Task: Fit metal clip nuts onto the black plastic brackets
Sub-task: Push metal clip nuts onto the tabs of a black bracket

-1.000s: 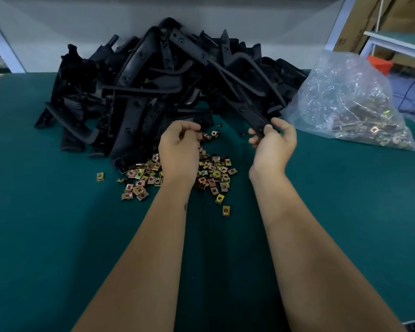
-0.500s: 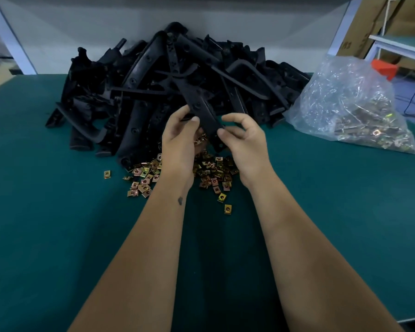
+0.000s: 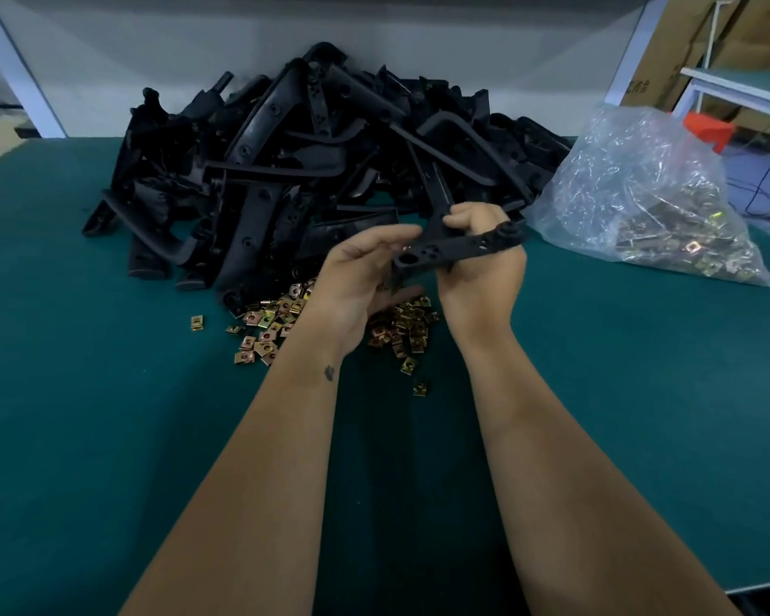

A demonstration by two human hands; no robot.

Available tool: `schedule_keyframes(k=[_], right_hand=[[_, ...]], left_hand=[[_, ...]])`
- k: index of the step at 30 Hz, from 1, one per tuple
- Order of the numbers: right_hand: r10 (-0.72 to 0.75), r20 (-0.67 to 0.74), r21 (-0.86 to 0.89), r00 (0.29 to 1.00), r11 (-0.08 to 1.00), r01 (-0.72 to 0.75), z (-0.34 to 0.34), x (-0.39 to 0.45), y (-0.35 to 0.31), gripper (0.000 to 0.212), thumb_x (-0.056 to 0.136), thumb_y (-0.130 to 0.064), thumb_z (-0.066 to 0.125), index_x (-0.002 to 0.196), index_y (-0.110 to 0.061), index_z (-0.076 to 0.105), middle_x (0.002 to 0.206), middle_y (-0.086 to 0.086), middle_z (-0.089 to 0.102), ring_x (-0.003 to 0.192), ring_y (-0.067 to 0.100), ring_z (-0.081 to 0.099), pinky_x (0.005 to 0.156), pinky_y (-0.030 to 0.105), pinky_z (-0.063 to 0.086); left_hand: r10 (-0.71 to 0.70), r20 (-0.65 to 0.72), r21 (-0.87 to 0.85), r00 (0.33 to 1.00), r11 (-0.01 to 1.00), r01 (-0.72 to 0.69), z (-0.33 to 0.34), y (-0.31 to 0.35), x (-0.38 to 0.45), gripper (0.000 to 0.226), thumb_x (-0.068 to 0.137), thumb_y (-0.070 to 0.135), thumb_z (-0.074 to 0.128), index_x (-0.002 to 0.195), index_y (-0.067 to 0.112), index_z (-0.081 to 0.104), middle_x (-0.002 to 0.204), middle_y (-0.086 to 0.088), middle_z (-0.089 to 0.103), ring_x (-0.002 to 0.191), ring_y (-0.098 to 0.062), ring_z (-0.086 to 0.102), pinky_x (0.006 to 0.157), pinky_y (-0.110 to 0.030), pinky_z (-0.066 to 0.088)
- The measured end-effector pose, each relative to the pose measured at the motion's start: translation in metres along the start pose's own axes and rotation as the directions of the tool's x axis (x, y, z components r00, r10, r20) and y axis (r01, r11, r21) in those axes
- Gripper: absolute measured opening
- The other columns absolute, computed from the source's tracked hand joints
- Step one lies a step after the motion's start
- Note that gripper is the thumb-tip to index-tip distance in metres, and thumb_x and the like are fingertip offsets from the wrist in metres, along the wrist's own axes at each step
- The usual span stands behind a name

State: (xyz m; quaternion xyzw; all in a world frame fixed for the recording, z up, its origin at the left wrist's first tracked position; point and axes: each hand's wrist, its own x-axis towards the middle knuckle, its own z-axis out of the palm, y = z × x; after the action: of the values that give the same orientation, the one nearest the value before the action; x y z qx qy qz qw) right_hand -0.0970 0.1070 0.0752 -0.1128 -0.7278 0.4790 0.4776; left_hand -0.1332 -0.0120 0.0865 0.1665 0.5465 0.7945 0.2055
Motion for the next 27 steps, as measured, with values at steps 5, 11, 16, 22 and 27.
schedule_keyframes(k=[5,11,16,22,27], right_hand=[[0.078,-0.030,0.055,0.996,0.996,-0.076,-0.008,0.006,-0.005,0.014,0.078,-0.012,0.055,0.079,-0.022,0.065,0.094,-0.012,0.062,0.084,0.003,0.058,0.072,0.029,0.052],[-0.022,-0.008,0.034,1.000,0.999,0.023,-0.003,0.003,-0.007,0.038,0.086,-0.017,0.055,0.124,-0.021,0.056,0.128,-0.009,0.050,0.103,0.008,0.055,0.092,0.025,0.050],[0.057,0.156,-0.380,0.986,0.925,0.007,-0.001,0.004,0.007,0.022,0.094,-0.012,0.058,0.113,-0.019,0.067,0.110,-0.007,0.060,0.088,0.005,0.054,0.082,0.031,0.051],[0.170,0.555,-0.504,0.814,0.847,0.167,0.013,-0.007,0.003,0.033,0.092,-0.024,0.056,0.123,-0.017,0.066,0.115,0.003,0.060,0.111,0.021,0.051,0.089,0.034,0.046],[0.183,0.586,-0.530,0.789,0.823,0.203,0.016,-0.009,0.003,0.022,0.089,-0.028,0.064,0.106,-0.017,0.072,0.106,0.004,0.062,0.109,0.024,0.051,0.089,0.037,0.047]], left_hand=[[-0.269,0.094,-0.004,0.959,0.963,0.270,0.003,0.003,-0.002,0.029,0.102,0.034,0.049,0.112,0.011,0.064,0.087,-0.005,0.071,0.059,-0.019,0.065,0.052,-0.027,0.054],[-0.081,0.142,-0.090,0.987,0.991,0.095,-0.005,0.001,0.001,0.014,0.087,0.005,0.061,0.097,0.011,0.069,0.079,0.001,0.073,0.066,-0.011,0.065,0.054,-0.019,0.053],[0.116,-0.232,-0.386,0.966,0.900,-0.201,-0.018,0.007,0.008,0.019,0.099,0.007,0.054,0.099,0.019,0.069,0.090,0.002,0.074,0.079,-0.011,0.071,0.065,-0.027,0.057],[0.141,-0.426,-0.462,0.894,0.816,-0.349,-0.026,0.010,0.010,0.029,0.106,0.022,0.047,0.134,0.027,0.053,0.122,0.003,0.066,0.109,-0.021,0.067,0.082,-0.041,0.059],[0.051,-0.411,-0.452,0.910,0.855,-0.252,-0.024,0.009,0.010,0.026,0.108,0.032,0.037,0.132,0.032,0.046,0.125,-0.003,0.059,0.094,-0.022,0.066,0.064,-0.032,0.056]])
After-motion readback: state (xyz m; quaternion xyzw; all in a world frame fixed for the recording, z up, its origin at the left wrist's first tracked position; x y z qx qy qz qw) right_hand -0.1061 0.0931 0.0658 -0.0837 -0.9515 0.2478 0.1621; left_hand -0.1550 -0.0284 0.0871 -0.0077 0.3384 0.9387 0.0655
